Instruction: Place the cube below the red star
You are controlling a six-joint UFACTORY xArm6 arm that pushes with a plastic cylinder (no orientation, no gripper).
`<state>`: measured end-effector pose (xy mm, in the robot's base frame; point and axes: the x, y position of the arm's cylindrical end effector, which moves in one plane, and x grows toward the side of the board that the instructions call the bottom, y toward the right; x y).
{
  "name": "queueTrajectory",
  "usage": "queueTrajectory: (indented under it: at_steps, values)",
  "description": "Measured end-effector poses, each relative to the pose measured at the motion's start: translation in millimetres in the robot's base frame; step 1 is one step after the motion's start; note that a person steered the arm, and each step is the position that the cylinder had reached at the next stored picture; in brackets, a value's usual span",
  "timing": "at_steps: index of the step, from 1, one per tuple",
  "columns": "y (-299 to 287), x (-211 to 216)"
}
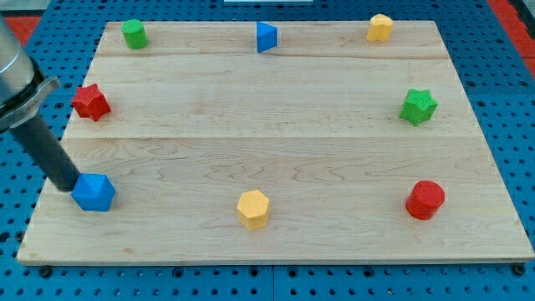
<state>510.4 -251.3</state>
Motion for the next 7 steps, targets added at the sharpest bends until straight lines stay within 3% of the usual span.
queueTrajectory:
  at_steps: [1, 2, 3, 4, 5, 6, 7]
  values:
    - [28.5, -42.5]
    - [71.0, -13.3]
    - [4.2, 20.7]
    - [26.1, 19.6]
    - [120.8, 13.6]
    - [96.5, 59.4]
    - [19.6, 69.5]
